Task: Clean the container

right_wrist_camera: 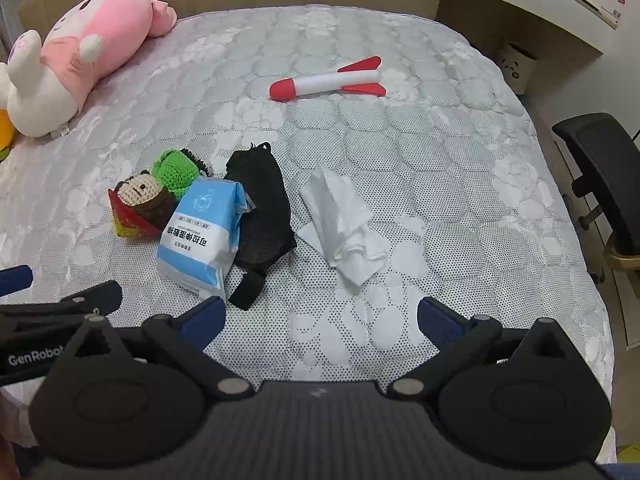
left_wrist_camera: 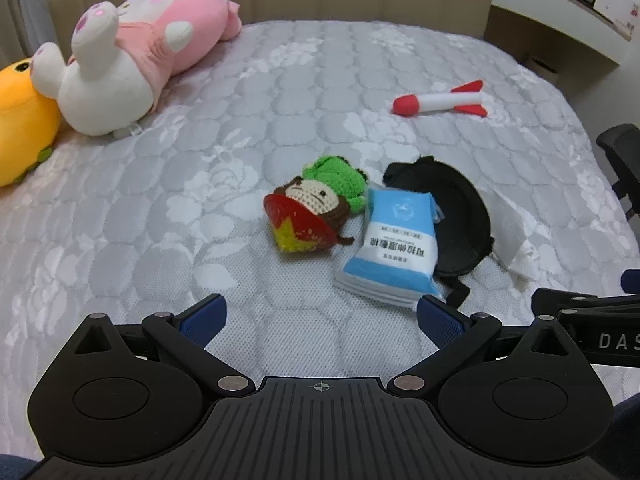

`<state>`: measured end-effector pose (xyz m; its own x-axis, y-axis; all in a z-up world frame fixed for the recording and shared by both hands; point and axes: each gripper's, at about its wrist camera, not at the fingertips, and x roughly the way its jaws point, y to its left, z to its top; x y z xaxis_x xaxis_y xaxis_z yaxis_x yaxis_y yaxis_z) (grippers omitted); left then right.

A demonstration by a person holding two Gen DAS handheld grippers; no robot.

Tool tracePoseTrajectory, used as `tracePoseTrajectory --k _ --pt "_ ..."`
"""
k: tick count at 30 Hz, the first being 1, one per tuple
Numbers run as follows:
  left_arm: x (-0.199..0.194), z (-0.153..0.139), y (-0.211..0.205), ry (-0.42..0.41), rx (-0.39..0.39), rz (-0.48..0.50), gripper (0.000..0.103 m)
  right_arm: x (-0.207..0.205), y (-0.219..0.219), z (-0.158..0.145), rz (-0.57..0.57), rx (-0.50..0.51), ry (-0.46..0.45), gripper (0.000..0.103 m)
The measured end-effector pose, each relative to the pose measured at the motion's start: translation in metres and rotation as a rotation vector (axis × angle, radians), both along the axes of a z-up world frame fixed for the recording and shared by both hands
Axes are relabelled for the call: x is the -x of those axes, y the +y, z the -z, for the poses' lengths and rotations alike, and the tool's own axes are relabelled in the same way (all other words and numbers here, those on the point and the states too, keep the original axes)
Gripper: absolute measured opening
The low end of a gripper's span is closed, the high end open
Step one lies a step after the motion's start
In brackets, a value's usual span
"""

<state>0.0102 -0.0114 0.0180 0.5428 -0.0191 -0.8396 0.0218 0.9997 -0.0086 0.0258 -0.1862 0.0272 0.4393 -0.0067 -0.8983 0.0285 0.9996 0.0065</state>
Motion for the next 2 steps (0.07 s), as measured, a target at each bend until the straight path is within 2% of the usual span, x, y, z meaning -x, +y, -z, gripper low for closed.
tracePoseTrajectory --k 2 --pt "0.0005 -0.0012 -0.0003 -0.010 0.001 -0.001 0.103 -0.0003 -0.0009 -0.0001 0.000 -0.003 -0.001 0.103"
